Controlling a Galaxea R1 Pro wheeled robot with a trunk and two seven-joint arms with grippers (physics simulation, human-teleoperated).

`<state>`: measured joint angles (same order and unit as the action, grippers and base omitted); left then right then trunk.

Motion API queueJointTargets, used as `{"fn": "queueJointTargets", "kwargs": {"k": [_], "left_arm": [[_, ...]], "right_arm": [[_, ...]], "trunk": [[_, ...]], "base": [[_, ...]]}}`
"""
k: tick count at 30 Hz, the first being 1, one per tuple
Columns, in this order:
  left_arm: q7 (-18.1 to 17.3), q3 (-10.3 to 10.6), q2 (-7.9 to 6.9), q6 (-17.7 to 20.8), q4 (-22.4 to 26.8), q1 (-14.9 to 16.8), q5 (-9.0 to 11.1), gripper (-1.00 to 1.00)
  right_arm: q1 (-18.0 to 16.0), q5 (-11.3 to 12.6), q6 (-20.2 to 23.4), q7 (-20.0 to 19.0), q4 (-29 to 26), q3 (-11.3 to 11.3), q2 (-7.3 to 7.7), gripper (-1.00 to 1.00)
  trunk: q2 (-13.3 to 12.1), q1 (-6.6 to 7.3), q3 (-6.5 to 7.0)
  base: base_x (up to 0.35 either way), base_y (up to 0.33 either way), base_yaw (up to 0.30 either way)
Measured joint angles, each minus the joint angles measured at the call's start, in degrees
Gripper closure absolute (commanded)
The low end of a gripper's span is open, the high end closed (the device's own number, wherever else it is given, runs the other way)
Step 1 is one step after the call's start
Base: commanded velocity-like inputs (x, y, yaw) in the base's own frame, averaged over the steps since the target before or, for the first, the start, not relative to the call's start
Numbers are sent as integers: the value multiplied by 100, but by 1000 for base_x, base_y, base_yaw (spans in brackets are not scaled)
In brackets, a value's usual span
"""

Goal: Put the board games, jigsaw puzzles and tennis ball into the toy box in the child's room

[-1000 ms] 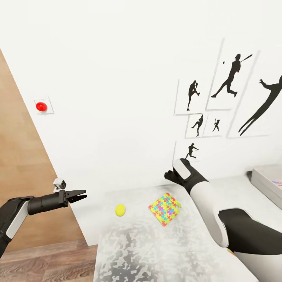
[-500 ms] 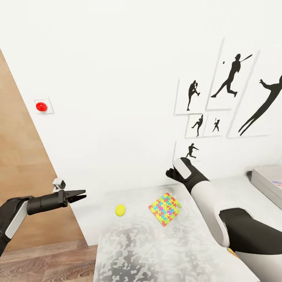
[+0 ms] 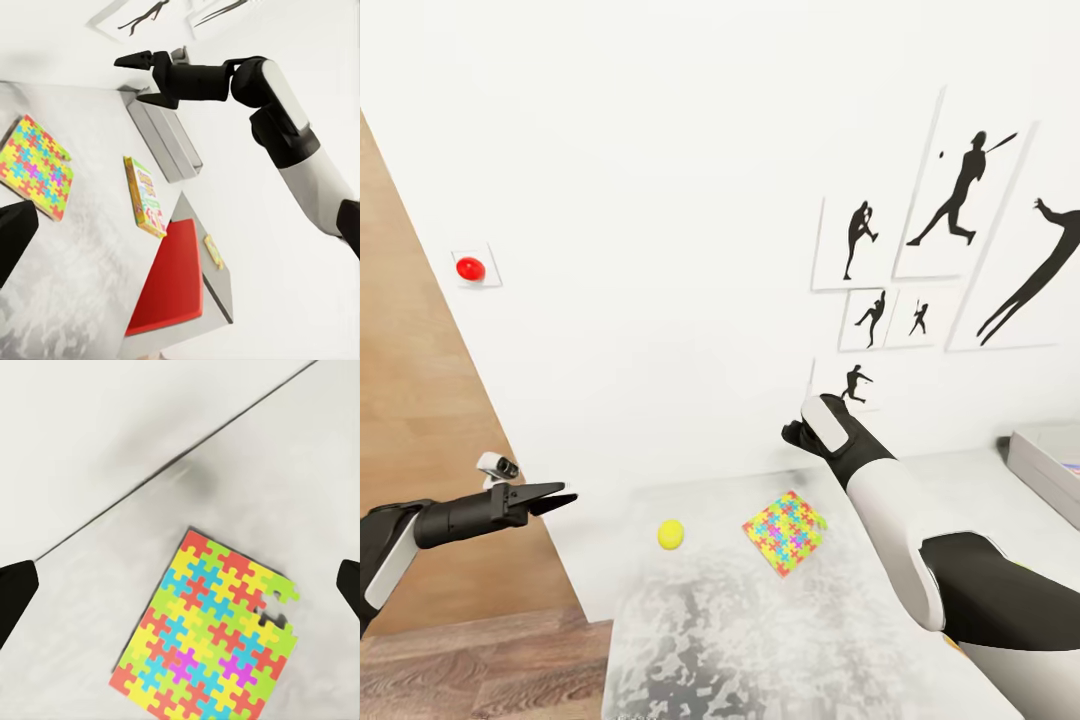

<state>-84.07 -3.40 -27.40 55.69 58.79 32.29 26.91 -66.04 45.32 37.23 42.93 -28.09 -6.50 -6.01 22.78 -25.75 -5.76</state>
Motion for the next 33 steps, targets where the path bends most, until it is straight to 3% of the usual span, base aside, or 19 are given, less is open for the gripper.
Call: {"fn": "queueJointTargets", "kwargs": {"k": [14, 23, 33], "left_arm": [[-179, 5, -56, 5, 0, 0, 0, -100], [-179, 9, -54, 5, 0, 0, -7, -100], [-174, 12, -59, 5, -2, 2, -9, -100]], "right_arm": [[0, -3, -2, 1, -5, -30, 31, -100], [8, -3, -22, -18, 26, -21, 143, -100], [9, -1, -31, -31, 10, -28, 217, -100]], "trunk": [[0, 0, -123], [0, 0, -206], [1, 0, -300]], "base": [[0, 0, 83], [0, 0, 66], [0, 0, -44]]}}
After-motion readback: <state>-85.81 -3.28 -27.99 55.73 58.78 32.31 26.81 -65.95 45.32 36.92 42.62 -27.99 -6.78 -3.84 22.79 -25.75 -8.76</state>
